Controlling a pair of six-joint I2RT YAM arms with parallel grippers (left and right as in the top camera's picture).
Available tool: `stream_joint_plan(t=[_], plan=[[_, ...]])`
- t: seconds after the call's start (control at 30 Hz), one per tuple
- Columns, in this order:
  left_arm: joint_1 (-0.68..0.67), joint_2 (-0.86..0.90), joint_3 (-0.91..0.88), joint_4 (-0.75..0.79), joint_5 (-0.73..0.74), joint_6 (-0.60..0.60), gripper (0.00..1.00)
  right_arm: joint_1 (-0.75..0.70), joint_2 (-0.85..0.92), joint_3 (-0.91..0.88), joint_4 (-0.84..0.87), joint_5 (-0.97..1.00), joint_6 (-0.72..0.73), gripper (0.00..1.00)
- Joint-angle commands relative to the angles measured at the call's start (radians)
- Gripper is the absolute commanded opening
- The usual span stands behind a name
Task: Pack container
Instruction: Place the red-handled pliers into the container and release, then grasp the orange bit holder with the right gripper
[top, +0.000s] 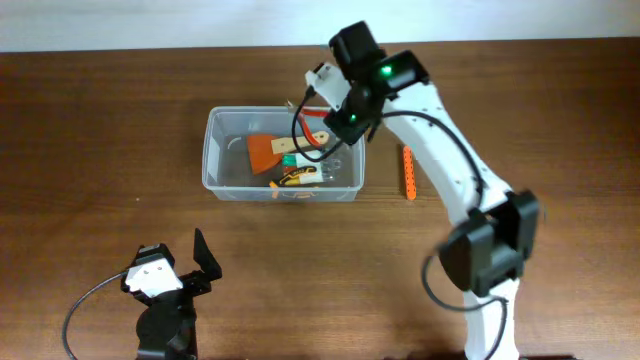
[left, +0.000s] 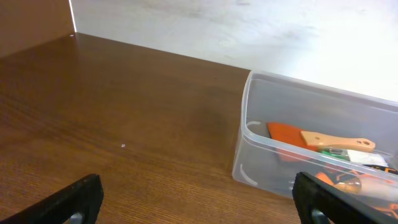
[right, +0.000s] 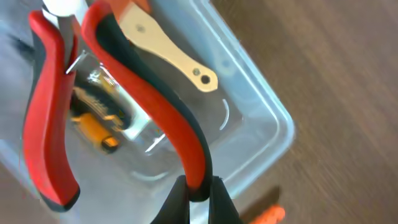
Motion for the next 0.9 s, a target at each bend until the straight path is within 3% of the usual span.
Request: stream_joint_plan(t=[0.0,0.1,0.17,0.23,0.3,0.33,0.57,0.73,0.87], plan=[[-0.004,-0.005,-0.003,-0.001,-0.004,0.009,0.99,-0.007,0.079,-0.015,0.011,0.019,-0.048,0.04],[-0.004,-0.005,-0.004,-0.001,-0.004,0.009,0.99,-0.005,0.119,-0.015,0.005,0.009,-0.029,0.05],[-0.004,-0.005,-0.004,-0.001,-0.003,0.009,0.99,0.0,0.126,-0.015,-0.008,-0.007,0.014,0.31],[-0.004,-0.005,-0.004,-0.001,-0.003,0.009,0.99,0.007,0.121,-0.012,-0.018,-0.009,0.053,0.45],[-0.004,-0.005,-0.004,-0.001,-0.003,0.009,0.99,0.009,0.109,0.007,-0.037,0.008,0.08,0.85],[-0.004,-0.005,-0.004,-0.001,-0.003,0.009,0.99,0.009,0.099,0.024,-0.053,0.032,0.108,0.99],[-0.004,-0.005,-0.004,-0.001,-0.003,0.009,0.99,-0.075,-0.001,0.147,-0.142,0.205,0.297,0.99],[-0.004,-0.005,-0.004,-0.001,-0.003,0.009,0.99,-0.211,-0.014,0.145,-0.169,0.071,0.335,0.99],[-0.004,-0.005,-0.004,-0.001,-0.003,0.009,0.99,-0.319,0.01,0.075,-0.178,-0.105,0.495,0.99]])
